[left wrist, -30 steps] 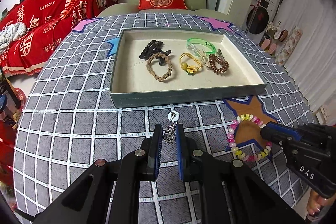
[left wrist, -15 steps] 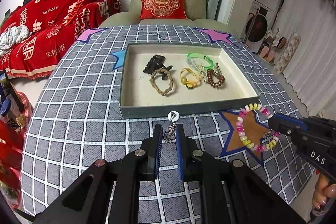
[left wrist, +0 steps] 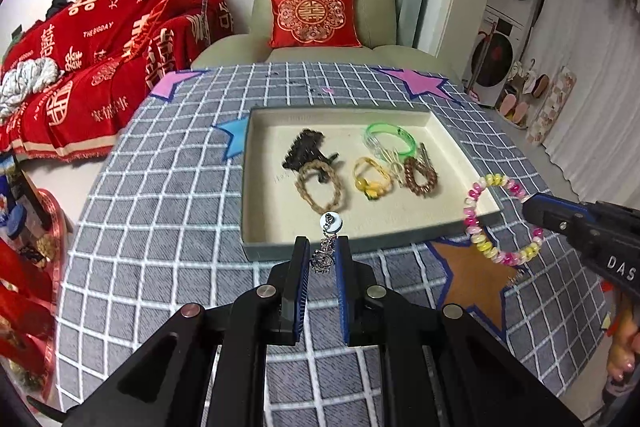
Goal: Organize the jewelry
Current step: 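Carry both items into the tray while opening both tools to release them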
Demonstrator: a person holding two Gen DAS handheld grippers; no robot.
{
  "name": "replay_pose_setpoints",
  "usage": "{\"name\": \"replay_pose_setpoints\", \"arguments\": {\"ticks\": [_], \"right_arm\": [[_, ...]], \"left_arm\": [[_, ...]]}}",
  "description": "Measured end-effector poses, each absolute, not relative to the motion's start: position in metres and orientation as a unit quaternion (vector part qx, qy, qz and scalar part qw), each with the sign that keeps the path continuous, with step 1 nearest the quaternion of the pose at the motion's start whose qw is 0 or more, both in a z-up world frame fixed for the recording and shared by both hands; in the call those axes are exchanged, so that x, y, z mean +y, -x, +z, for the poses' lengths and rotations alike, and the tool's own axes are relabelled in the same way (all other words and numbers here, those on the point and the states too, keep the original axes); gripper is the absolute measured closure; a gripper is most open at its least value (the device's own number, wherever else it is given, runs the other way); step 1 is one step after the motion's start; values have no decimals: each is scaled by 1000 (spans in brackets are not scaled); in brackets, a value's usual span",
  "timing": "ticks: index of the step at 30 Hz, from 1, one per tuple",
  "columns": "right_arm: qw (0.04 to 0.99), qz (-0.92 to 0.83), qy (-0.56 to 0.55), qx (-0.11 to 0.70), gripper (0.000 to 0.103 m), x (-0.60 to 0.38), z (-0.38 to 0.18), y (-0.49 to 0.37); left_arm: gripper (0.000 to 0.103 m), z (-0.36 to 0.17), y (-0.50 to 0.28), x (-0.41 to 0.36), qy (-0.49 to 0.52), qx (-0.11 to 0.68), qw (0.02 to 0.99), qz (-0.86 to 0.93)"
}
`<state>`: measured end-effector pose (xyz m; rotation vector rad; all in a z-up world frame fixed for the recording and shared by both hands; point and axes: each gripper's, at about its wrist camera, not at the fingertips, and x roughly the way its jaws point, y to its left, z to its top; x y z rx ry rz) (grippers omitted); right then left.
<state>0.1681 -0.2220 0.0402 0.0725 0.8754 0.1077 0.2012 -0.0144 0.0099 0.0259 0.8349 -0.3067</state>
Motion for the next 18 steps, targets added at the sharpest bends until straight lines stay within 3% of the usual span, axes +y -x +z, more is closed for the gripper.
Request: {"name": "replay_pose_setpoints", "arguments": {"ticks": [18], "right_arm": [[897, 44, -67, 435, 93, -249, 40, -237]], "left_arm": [[82, 12, -272, -26, -10, 407, 903, -137]]}}
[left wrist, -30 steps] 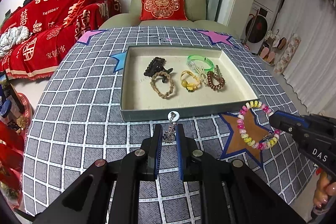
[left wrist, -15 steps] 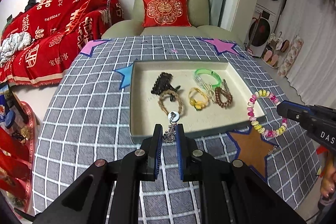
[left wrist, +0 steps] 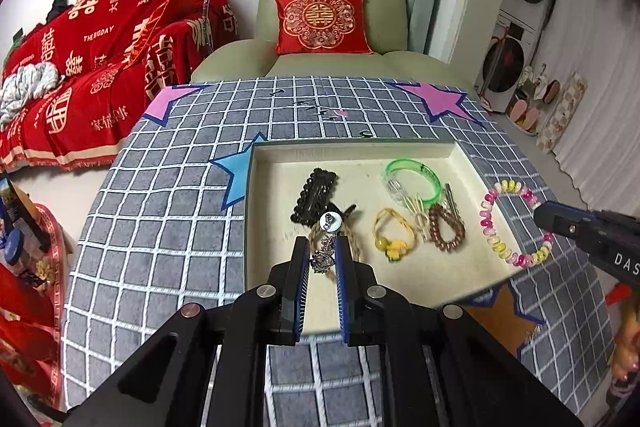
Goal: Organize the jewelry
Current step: 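Carry both items into the tray while opening both tools to release them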
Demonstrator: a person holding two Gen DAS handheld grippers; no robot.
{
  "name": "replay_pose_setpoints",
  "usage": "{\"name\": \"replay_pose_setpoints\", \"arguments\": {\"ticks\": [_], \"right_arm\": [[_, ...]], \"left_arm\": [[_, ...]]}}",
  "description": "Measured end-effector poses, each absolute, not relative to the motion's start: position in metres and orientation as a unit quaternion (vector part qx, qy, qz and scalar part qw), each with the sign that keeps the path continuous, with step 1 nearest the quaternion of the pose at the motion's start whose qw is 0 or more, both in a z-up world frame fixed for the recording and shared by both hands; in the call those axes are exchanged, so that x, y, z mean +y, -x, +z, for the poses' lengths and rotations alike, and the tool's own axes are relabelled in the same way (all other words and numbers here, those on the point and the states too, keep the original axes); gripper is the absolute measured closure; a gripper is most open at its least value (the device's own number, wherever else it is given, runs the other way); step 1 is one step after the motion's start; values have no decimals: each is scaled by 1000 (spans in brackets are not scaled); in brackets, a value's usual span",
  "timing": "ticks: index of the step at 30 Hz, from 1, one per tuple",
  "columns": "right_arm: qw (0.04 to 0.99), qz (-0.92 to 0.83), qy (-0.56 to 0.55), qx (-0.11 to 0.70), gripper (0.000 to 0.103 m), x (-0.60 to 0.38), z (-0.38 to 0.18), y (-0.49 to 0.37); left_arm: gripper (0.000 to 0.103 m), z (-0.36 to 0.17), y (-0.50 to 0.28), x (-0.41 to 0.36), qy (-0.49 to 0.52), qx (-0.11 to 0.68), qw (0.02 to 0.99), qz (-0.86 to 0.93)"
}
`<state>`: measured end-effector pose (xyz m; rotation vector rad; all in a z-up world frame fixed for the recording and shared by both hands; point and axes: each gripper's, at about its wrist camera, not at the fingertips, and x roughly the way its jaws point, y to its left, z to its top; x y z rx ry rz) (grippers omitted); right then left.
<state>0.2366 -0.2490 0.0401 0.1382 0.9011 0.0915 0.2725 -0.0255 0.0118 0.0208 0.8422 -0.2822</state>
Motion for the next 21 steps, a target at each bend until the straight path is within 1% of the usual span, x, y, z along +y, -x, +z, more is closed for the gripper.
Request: {"name": "replay_pose_setpoints", "arguments": {"ticks": [10, 21], "right_arm": [[891, 37, -78, 445, 93, -257, 22, -283], [884, 32, -94, 457, 93, -258, -5, -313]], "left_arm": [[82, -5, -310, -47, -25, 421, 898, -126], [82, -33, -336, -60, -43, 441, 890, -111]]}}
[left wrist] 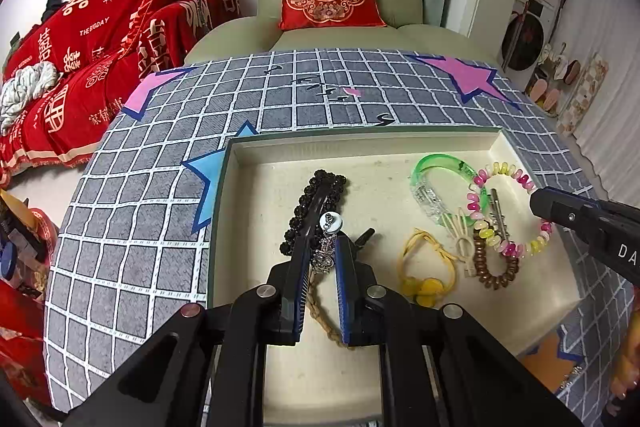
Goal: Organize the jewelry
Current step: 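Carry both items into the tray while opening both tools to release them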
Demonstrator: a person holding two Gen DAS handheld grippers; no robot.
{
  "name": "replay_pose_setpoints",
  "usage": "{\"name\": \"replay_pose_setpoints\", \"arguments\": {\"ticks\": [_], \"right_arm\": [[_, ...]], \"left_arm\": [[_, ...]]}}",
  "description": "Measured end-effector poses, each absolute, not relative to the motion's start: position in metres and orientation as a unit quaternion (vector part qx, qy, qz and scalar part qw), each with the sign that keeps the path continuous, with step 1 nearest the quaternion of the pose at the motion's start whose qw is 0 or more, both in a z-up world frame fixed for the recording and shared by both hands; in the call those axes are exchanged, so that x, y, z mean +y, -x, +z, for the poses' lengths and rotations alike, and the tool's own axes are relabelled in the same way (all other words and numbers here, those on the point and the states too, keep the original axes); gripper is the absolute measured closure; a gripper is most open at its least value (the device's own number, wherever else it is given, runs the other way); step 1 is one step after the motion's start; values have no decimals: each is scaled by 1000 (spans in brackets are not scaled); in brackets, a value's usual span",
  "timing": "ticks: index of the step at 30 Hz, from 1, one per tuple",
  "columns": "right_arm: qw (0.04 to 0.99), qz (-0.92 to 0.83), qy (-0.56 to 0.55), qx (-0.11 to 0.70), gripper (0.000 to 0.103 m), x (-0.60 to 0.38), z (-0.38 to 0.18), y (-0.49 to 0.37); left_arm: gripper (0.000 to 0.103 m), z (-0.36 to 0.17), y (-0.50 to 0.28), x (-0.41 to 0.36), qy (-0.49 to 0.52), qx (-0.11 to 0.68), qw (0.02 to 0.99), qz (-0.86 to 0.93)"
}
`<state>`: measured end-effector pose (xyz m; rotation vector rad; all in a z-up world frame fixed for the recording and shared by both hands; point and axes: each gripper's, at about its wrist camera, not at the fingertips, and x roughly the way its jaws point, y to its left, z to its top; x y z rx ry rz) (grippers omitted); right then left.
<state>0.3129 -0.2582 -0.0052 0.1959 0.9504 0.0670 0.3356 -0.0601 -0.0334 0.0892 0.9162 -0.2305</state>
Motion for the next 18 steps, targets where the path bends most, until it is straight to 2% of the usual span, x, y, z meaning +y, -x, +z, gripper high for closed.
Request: {"name": "replay_pose_setpoints", "arguments": {"ticks": [18], "right_arm": [[870, 24, -106, 481, 93, -262, -47, -332]], "left_arm": [[82, -61, -345, -72, -78, 454, 883, -91]]}}
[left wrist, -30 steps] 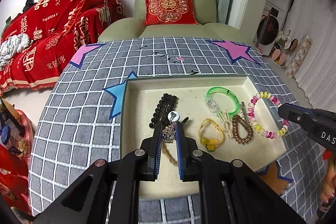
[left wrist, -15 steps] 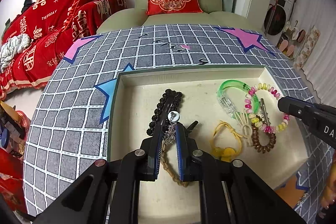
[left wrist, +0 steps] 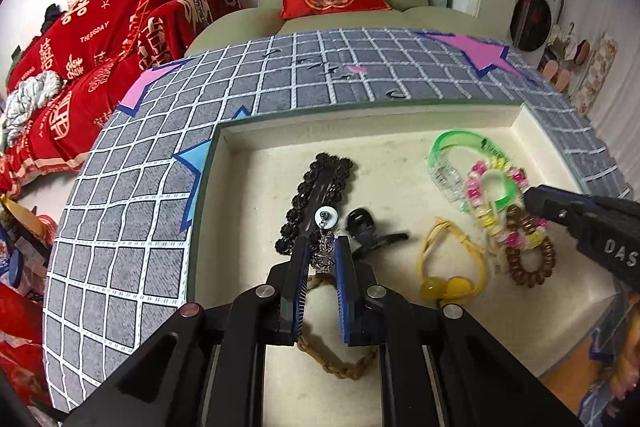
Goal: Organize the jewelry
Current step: 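Carry both items into the tray while opening both tools to release them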
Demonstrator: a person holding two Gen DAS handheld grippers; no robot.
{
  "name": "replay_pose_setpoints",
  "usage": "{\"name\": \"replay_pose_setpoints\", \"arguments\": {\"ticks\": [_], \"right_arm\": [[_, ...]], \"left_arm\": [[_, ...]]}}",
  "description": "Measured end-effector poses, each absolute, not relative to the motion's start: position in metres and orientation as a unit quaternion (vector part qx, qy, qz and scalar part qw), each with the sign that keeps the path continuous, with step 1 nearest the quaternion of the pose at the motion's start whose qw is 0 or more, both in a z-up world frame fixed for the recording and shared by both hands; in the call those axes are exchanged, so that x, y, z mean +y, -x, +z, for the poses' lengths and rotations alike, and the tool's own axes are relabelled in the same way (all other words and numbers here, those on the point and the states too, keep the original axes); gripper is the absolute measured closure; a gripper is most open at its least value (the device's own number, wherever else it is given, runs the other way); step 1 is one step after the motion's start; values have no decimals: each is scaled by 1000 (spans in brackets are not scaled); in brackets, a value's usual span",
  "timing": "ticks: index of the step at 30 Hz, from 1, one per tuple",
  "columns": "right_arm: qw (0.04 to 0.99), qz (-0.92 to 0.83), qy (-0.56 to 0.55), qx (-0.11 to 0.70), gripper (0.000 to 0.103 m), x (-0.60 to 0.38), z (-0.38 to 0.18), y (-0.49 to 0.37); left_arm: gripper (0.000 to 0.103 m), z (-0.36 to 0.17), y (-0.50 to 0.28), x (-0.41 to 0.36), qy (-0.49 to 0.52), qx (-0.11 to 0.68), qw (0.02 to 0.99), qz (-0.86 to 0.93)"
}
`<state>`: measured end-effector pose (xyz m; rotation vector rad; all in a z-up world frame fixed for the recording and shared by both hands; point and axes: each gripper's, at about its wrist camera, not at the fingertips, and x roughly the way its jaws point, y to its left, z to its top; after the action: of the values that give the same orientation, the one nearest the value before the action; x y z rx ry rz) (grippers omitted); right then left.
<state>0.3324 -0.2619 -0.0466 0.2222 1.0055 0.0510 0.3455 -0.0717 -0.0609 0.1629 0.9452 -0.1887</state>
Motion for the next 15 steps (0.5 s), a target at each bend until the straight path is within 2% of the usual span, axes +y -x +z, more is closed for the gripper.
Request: {"name": "replay_pose_setpoints", "arguments": {"ticks": [15], "right_arm": [[868, 38, -113, 482, 92, -263, -46, -331]], "left_arm": [[82, -58, -342, -76, -90, 454, 883, -80]]}}
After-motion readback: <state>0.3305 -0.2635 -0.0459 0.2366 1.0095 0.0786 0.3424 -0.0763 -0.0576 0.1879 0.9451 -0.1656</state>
